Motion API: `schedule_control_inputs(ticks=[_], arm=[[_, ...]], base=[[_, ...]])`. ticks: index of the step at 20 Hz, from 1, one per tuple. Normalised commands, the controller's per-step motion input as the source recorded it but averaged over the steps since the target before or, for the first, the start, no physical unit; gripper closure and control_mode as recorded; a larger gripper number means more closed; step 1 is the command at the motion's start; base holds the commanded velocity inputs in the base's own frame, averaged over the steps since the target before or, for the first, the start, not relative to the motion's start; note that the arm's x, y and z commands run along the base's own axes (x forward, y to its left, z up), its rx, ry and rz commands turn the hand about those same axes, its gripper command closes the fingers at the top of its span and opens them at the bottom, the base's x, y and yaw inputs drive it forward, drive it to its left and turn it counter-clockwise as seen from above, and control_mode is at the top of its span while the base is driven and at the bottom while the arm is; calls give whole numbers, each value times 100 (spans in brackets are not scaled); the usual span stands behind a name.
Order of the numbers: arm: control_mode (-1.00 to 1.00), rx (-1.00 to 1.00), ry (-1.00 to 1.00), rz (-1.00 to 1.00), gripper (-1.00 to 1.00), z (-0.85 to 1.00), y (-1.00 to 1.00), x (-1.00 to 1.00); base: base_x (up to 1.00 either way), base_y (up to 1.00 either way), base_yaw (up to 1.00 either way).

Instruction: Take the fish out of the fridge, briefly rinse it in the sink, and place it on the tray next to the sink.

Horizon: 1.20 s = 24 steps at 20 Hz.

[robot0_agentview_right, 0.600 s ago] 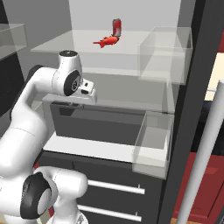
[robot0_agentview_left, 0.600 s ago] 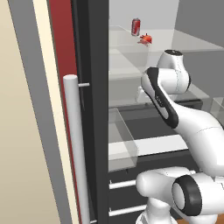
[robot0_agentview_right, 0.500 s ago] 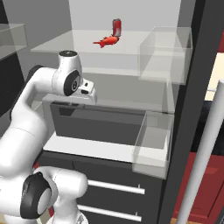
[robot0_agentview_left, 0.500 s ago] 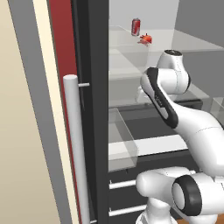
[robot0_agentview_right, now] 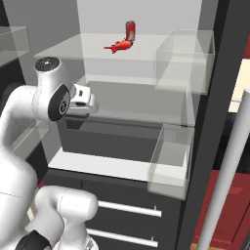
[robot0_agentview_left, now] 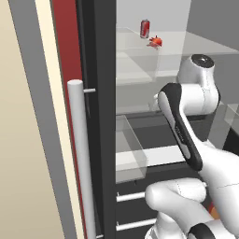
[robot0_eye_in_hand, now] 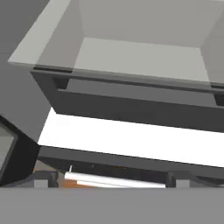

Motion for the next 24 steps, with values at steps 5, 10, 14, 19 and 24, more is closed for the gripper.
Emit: schedule_control_inputs(ticks=[5,10,14,19,24], arm=[[-100,0,-40,0,-100,79,0,-43],[-100,7,-24,-1,-100,100,0,-10],[-100,17,-5,-1,-100,100,-3,-2],[-100,26,0,-5,-100,100,-19,0],[-100,24,12,-8,-100,75,-18,4]], base=[[0,0,0],[0,0,0],[0,0,0],[0,0,0],[0,0,0]])
